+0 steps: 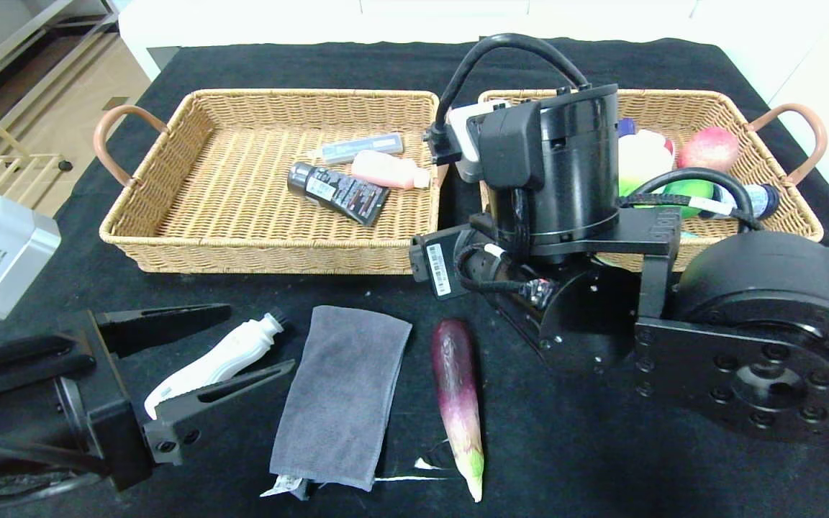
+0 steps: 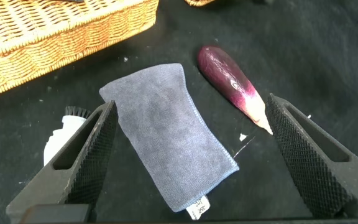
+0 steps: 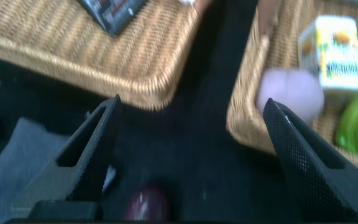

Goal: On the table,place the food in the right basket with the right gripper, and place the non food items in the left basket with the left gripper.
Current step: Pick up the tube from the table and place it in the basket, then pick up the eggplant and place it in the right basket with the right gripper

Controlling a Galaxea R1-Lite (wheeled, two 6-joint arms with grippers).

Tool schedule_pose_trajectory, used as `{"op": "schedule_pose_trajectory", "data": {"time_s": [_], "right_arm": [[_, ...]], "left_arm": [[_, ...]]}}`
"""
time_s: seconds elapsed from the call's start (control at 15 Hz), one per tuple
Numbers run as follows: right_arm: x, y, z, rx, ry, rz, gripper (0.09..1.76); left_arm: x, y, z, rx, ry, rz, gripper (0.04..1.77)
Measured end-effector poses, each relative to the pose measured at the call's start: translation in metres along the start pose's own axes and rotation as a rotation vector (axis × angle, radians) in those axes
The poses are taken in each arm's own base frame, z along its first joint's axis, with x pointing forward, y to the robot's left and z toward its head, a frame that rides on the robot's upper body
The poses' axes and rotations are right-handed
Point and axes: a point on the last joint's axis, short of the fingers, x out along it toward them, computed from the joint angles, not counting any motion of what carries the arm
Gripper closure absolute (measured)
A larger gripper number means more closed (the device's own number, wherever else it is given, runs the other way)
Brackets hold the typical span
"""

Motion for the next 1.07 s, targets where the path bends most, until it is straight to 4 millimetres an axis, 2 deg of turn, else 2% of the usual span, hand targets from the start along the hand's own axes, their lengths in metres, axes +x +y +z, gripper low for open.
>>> {"op": "schedule_pose_trajectory", "data": {"time_s": [0.47, 0.8, 1.07], "right_arm": [[-0.034, 0.003, -0.02, 0.063, 0.243, 0.013, 0.16], [-0.041, 0.01, -0.032, 0.079, 0.322, 0.013, 0.15], [-0.036, 0.021, -0.044, 0.072, 0.35, 0.014, 0.15]], "left_arm": [[0.0, 0.0, 0.0, 0.0, 0.0, 0.0, 0.09], [0.0, 0.0, 0.0, 0.001, -0.003, 0.0, 0.09], [-0.001, 0.0, 0.001, 0.003, -0.009, 0.001, 0.09]]}}
